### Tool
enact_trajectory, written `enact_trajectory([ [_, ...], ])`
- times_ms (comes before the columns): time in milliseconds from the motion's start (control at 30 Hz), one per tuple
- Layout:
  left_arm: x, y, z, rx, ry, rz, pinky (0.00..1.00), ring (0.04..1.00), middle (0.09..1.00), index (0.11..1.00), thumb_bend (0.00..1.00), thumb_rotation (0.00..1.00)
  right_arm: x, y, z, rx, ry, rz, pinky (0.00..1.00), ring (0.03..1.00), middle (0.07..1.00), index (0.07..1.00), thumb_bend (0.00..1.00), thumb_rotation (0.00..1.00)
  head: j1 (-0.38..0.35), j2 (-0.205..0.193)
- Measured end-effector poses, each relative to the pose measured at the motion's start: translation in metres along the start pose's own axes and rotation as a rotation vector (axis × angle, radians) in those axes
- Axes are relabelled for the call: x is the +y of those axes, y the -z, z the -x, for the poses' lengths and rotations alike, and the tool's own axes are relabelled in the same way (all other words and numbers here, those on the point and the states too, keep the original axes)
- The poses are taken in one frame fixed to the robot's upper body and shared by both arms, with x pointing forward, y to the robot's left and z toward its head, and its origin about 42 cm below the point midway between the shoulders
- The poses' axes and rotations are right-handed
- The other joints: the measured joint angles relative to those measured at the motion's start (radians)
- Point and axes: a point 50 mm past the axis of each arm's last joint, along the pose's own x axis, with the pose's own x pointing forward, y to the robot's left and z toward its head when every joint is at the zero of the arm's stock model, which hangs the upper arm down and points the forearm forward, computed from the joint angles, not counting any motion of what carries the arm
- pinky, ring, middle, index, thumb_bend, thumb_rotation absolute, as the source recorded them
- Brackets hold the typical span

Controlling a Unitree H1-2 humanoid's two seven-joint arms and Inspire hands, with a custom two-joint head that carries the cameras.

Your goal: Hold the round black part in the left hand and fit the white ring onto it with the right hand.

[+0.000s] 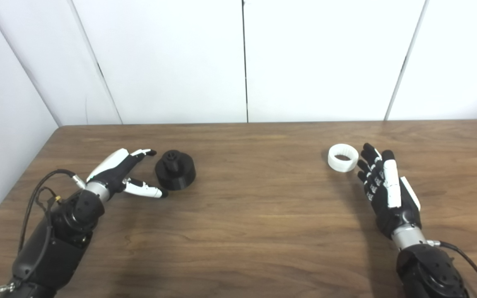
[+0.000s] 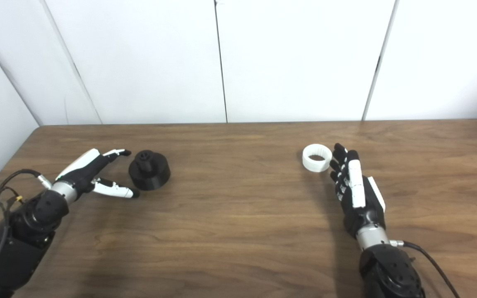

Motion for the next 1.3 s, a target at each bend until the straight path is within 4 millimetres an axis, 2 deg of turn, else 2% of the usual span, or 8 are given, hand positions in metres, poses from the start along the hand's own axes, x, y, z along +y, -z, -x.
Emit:
enact_trajectory([
  [300,-0.003,0.004,-0.007,0.021,0.000,-0.028,0.99,1.000,1.000,0.941,1.00,0.32,-0.001,0.001,0.001,0.004,-0.002,0.011,1.00,0.985,0.982,0.954,0.59,1.00,-0.002,-0.002],
  [700,0.008,-0.010,-0.017,-0.005,-0.027,-0.070,0.99,1.000,1.000,0.929,1.00,0.31,-0.001,0.001,0.002,0.006,-0.004,0.017,1.00,0.980,0.970,0.943,0.59,1.00,-0.002,-0.002],
  [933,0.000,-0.004,-0.022,0.021,0.002,-0.079,1.00,1.000,1.000,0.929,1.00,0.31,-0.001,0.002,0.002,0.008,-0.003,0.017,1.00,0.982,0.970,0.945,0.58,1.00,-0.002,-0.003],
  [1300,0.005,-0.013,-0.030,0.018,0.040,-0.113,0.99,1.000,1.000,0.913,1.00,0.30,-0.002,0.002,0.003,0.009,-0.001,0.017,1.00,0.985,0.973,0.947,0.60,1.00,-0.002,0.000],
])
